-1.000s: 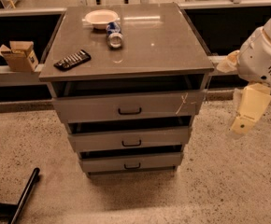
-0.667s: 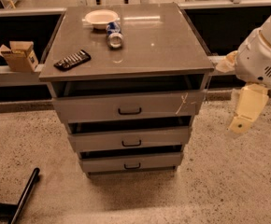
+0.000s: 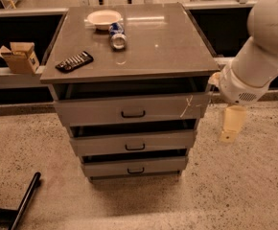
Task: Open top drawer
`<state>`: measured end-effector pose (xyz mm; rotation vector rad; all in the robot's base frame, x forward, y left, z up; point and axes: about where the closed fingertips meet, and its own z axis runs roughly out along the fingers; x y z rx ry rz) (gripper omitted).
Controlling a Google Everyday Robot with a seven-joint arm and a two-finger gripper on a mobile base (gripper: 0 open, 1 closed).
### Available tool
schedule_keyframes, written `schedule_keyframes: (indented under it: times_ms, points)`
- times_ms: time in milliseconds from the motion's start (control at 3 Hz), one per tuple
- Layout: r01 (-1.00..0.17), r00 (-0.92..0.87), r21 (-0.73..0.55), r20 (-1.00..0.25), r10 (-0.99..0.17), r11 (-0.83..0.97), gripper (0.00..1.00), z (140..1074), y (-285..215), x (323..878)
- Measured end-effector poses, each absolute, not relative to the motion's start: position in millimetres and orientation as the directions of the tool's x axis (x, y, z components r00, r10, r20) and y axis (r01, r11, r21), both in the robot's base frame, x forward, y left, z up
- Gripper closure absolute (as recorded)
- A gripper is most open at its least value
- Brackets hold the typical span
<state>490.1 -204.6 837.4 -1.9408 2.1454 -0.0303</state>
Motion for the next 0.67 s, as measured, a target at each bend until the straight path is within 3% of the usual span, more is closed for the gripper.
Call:
schedule_keyframes:
  times_ms: [333, 667]
  points:
    - [-0.962, -0.091, -0.241, -0.162, -0.983, 0.129, 0.0, 838.5, -211.8, 487.8]
    - [-0.973, -0.03, -0.215, -0.247, -0.969, 0.085, 0.0, 829.5, -203.8, 490.8]
